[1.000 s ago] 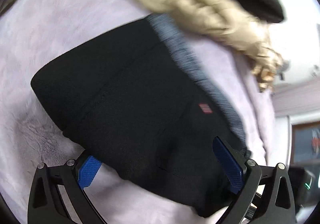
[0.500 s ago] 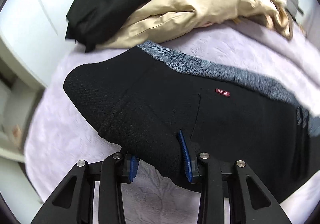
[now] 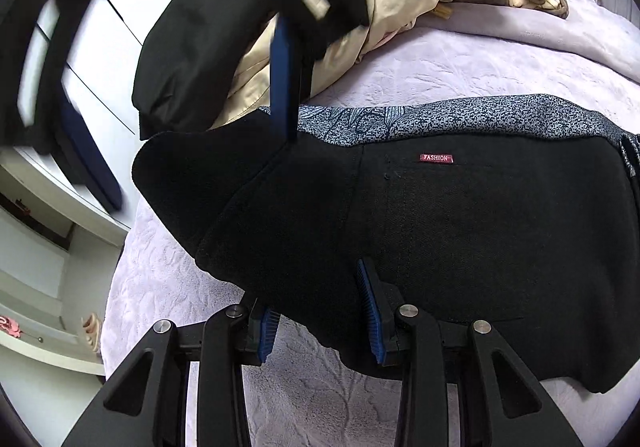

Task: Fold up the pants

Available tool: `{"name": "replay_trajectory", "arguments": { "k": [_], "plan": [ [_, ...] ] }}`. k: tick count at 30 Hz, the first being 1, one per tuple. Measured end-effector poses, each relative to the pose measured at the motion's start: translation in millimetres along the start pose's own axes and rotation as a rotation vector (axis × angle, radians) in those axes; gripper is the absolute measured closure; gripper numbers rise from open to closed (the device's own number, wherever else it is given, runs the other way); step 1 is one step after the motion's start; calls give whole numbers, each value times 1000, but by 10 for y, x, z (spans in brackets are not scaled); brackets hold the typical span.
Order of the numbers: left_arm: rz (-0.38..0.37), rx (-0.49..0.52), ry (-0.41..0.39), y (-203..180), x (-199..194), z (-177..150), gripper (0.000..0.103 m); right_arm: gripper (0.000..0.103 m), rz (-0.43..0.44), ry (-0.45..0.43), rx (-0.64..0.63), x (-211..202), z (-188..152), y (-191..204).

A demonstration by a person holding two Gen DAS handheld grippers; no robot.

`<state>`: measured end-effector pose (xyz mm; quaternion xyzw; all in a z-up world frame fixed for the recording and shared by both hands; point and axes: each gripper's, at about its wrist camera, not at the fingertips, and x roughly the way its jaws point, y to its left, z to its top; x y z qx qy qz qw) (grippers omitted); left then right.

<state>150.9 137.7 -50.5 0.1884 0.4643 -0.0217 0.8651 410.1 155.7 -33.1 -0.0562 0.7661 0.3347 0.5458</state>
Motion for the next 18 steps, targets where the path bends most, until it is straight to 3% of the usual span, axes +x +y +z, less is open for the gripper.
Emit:
{"name": "replay_trajectory", "arguments": {
  "k": [1,3,4,5,9,12,18],
  "plan": [
    [2,1,-3,0,-6,0,65,18,-27,30,-5,104,52,-2],
    [0,5,0,-2,-21,-10,65,50,-25,66,17,231,124,-86],
    [-11,5,11,-10,-17,-14,65,78,-15,65,38,230,110,-147],
    [-20,3,8,-10,-44,-17,65,84,-2,44,54,186,70,-212],
    [-40,48,-58,-88,-336,27,65,85,123,-108,76,-181,-323,-460],
    [-75,80,-132,-166,-664,111,65,85,281,-241,140,-519,-758,-766],
    [-175,179,-272,-578,-1374,363,65,85,533,-546,272,-1094,-2028,-1447]
  ]
}}
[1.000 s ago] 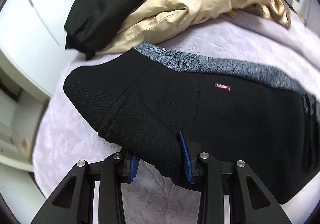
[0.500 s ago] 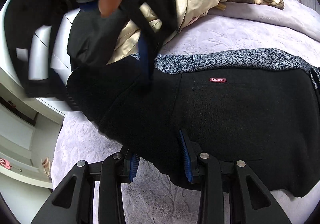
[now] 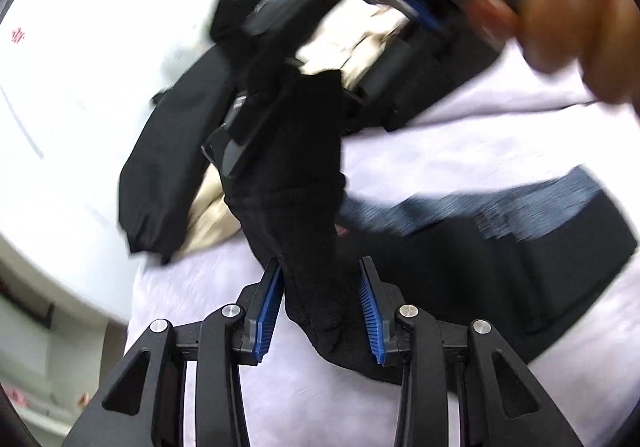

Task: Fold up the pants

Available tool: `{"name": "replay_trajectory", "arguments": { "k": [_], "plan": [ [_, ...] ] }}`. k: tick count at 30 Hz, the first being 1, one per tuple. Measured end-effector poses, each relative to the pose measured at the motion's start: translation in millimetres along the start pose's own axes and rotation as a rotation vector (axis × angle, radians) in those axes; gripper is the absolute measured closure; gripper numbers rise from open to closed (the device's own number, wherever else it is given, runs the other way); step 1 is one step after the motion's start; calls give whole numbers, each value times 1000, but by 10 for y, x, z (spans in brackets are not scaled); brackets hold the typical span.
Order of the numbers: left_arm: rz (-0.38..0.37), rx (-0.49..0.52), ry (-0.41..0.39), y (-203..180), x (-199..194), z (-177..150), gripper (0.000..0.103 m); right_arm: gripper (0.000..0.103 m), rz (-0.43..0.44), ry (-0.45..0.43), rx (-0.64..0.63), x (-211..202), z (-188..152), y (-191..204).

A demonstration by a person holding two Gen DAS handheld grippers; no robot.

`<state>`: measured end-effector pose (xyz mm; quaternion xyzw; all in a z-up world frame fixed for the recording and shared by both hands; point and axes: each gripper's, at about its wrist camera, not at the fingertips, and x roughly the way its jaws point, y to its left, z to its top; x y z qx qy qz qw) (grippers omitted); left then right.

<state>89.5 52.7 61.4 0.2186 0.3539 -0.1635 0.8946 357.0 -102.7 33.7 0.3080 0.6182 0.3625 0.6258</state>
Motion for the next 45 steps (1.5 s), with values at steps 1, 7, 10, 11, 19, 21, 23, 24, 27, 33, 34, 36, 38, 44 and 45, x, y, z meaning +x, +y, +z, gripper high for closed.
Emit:
{"name": "replay_trajectory", "arguments": {
  "k": [1,7,10,11,19,21,23,24,27,33,34,36,38,44,45],
  "plan": [
    [-22,14,-15,-94,-73,63,65,85,24,-43,12,-195,-106,-75],
    [-229,116,-29,-947,-354,440,65,85,104,-325,126,-1413,-1061,-800],
    [-319,174,12,-1443,-334,525,65,85,134,-421,237,-1754,-1527,-1319],
    [-346,195,32,-1639,-303,522,65,85,137,-450,279,-1854,-1713,-1537],
    [-395,321,234,-2711,266,112,65,86,35,-444,508,-1872,-2525,-2871],
    [-382,331,246,-2791,303,67,61,86,30,-425,527,-1811,-2616,-3057],
    [-394,340,244,-2777,266,79,56,86,48,-436,536,-1786,-2660,-3118],
    [-408,333,251,-2724,251,95,47,86,38,-434,529,-1789,-2637,-3100],
    [-443,267,281,-2509,183,118,34,86,-11,-422,513,-1778,-2638,-3072],
    [-387,167,298,-2003,-24,126,34,86,-127,-413,483,-1801,-2562,-2747],
    [-368,140,295,-1889,-6,158,34,86,-150,-409,473,-1793,-2555,-2707],
    [-313,76,290,-1655,30,201,34,86,-192,-405,472,-1793,-2586,-2651],
    [-240,-5,312,-1404,173,243,34,84,-233,-406,491,-1803,-2617,-2640],
    [-135,-232,385,-887,622,312,34,75,-508,-413,429,-1951,-2495,-2274],
    [-117,-243,382,-850,680,349,34,75,-533,-431,401,-1992,-2503,-2192]
  ]
}}
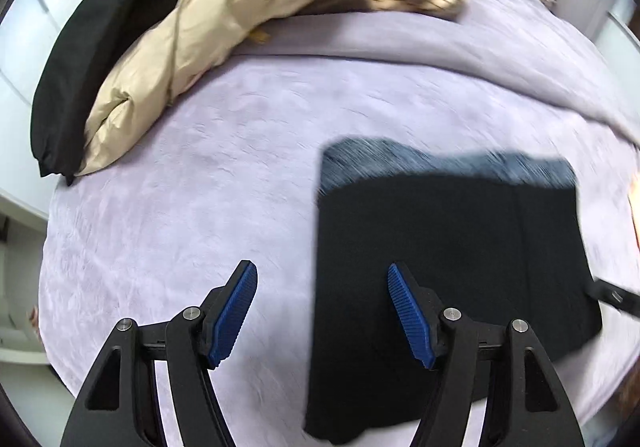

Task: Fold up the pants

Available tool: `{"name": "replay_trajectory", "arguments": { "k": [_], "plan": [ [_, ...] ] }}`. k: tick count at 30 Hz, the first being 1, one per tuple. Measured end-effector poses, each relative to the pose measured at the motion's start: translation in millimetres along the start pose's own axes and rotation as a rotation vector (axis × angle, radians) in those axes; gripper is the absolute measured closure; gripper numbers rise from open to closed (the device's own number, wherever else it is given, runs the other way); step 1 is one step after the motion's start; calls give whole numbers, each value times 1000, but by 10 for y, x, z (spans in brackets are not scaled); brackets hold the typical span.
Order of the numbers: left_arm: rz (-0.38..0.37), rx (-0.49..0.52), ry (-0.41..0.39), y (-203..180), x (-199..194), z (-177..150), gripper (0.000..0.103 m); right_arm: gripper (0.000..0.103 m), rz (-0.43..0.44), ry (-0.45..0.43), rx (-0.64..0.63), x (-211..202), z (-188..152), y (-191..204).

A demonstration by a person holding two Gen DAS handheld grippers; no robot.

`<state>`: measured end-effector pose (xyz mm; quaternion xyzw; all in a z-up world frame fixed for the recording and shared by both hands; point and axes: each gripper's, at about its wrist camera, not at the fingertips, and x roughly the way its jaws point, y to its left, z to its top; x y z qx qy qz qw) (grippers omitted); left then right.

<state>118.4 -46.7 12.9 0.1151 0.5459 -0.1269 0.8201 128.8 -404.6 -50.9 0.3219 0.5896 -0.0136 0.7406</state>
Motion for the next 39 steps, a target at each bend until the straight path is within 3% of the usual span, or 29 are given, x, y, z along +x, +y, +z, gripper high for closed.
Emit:
{"name": "replay_trajectory", "arguments": {
  "k": [2,5,8,10,11,18,19,22,27,32,39],
  "plan": [
    [26,-11,-12,26,57,97,34,75,15,-56,-31,-149,22,106],
    [61,1,32,-1,326,244,34,75,58,-58,-69,-171,43,254],
    [115,44,25,-79,492,216,33,75,-34,27,-118,114,-21,347],
    [145,81,5,-102,515,248,25,77,-80,64,-125,315,-64,315],
    [155,90,-2,-81,545,285,21,77,-90,54,-127,384,-65,282],
    [138,64,1,7,503,317,20,77,-87,43,-105,412,114,283],
    [126,68,6,24,458,291,20,75,-82,42,-100,373,96,271],
    [86,61,35,87,345,179,20,46,-74,40,-63,272,6,174],
    [81,77,68,130,197,-56,20,44,-49,38,26,119,-177,-22],
    [105,157,119,24,43,-351,20,37,-17,3,70,-67,-300,-107],
    [81,273,181,-203,-143,-661,20,33,20,-67,123,-367,-450,-247]
  ]
}}
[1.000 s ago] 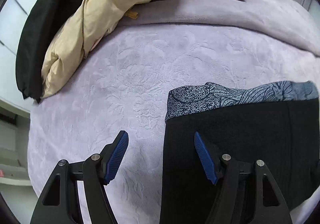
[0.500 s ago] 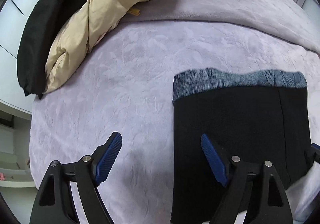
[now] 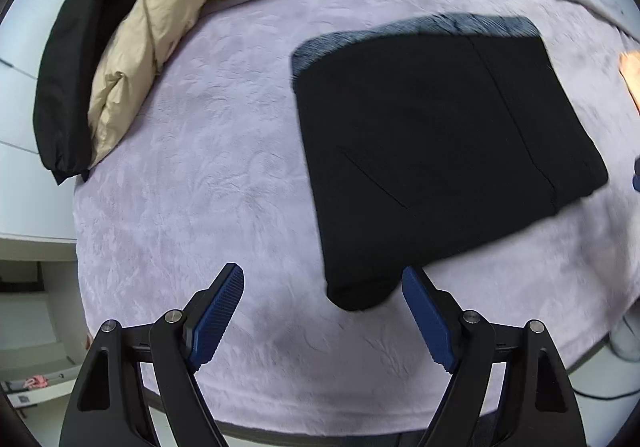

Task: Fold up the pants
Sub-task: 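Open the right gripper and release the fold onto the stack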

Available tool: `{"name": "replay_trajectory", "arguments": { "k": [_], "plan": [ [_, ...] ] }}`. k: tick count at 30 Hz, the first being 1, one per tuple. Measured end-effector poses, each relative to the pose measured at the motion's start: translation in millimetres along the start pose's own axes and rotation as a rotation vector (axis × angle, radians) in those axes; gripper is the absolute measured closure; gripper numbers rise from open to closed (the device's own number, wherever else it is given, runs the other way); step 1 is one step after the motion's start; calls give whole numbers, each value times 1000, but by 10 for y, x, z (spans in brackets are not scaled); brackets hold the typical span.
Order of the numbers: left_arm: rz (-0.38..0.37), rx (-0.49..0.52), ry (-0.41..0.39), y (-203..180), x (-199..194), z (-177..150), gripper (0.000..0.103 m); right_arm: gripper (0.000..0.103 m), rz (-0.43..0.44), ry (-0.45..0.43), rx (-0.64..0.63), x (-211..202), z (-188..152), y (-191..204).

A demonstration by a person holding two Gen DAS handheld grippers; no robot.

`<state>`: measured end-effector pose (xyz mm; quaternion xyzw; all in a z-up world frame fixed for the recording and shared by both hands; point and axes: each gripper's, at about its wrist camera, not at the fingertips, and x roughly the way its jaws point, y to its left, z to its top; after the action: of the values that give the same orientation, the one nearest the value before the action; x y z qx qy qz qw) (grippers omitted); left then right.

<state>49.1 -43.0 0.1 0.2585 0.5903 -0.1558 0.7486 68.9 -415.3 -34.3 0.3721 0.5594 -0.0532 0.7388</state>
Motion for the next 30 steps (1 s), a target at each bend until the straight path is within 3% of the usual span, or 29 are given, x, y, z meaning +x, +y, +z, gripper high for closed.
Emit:
{"name": "replay_trajectory", "arguments": {
  "k": [12,30],
  "plan": [
    [-22,20,-4,-104,-156,22,20,30,13,-2,46,-62,-89,-121],
    [-129,-178,-15,240,246,311,20,29,-39,113,-31,270,147,110]
  ]
}}
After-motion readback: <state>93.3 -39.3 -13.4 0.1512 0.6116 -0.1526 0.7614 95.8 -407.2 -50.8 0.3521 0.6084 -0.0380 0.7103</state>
